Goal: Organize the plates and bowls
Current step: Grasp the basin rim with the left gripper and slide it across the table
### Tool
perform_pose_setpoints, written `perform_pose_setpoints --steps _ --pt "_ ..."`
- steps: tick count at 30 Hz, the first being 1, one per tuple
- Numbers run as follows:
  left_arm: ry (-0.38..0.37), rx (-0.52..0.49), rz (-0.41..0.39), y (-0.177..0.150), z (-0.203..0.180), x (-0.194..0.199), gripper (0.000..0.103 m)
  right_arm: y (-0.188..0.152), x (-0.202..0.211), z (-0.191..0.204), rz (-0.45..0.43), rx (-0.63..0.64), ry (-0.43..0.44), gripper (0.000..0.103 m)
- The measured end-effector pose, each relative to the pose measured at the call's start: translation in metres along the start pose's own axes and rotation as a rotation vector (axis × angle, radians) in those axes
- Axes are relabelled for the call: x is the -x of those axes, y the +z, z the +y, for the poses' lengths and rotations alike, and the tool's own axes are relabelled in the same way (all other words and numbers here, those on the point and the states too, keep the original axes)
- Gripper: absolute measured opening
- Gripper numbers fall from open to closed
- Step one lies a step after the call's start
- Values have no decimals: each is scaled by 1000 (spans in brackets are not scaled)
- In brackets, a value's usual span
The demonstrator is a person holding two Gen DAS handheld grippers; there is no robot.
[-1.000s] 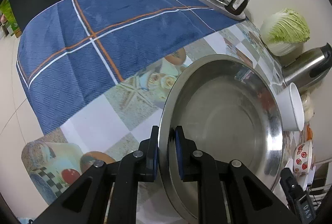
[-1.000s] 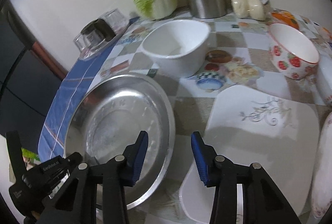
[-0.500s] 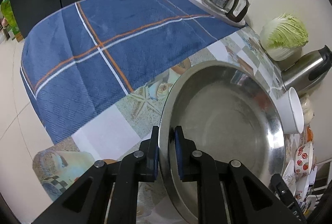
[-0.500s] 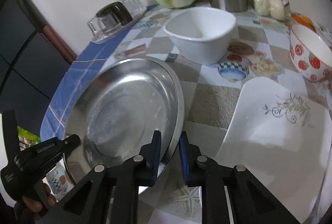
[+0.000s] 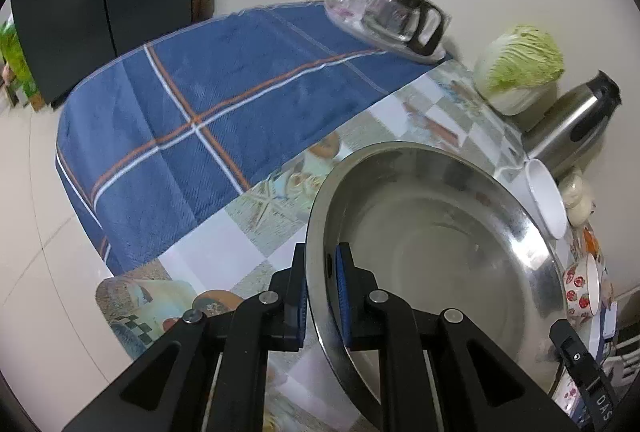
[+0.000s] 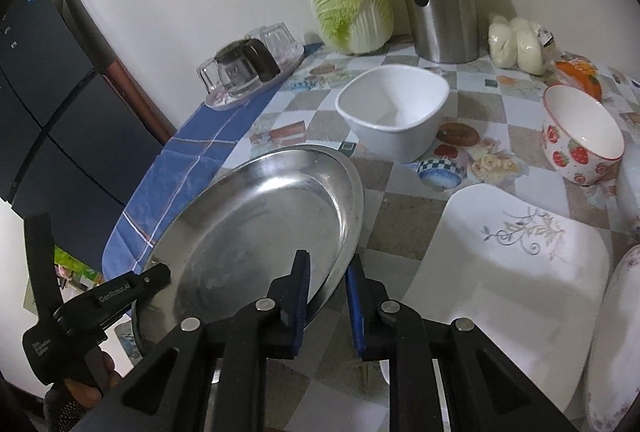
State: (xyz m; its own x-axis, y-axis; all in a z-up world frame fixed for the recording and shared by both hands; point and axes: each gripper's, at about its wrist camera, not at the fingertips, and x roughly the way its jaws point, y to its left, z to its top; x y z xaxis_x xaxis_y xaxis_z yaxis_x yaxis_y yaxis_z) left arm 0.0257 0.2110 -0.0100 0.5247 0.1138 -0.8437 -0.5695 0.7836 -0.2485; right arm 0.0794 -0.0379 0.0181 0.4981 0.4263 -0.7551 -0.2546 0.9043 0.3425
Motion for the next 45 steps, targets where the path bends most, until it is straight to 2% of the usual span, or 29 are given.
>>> perform_pose_setpoints --steps 10,27,35,45 --pt "-26 -89 -71 -12 -41 37 14 -3 44 -31 -65 -50 25 19" --pt "-52 -289 -89 -65 -139 64 15 -24 117 -123 -152 -154 5 20" --pt "-31 -366 -51 -88 -172 51 16 -35 119 -160 -130 -206 -26 20" --pt "14 -401 6 -95 -180 26 16 -43 93 -181 -55 -249 -44 20"
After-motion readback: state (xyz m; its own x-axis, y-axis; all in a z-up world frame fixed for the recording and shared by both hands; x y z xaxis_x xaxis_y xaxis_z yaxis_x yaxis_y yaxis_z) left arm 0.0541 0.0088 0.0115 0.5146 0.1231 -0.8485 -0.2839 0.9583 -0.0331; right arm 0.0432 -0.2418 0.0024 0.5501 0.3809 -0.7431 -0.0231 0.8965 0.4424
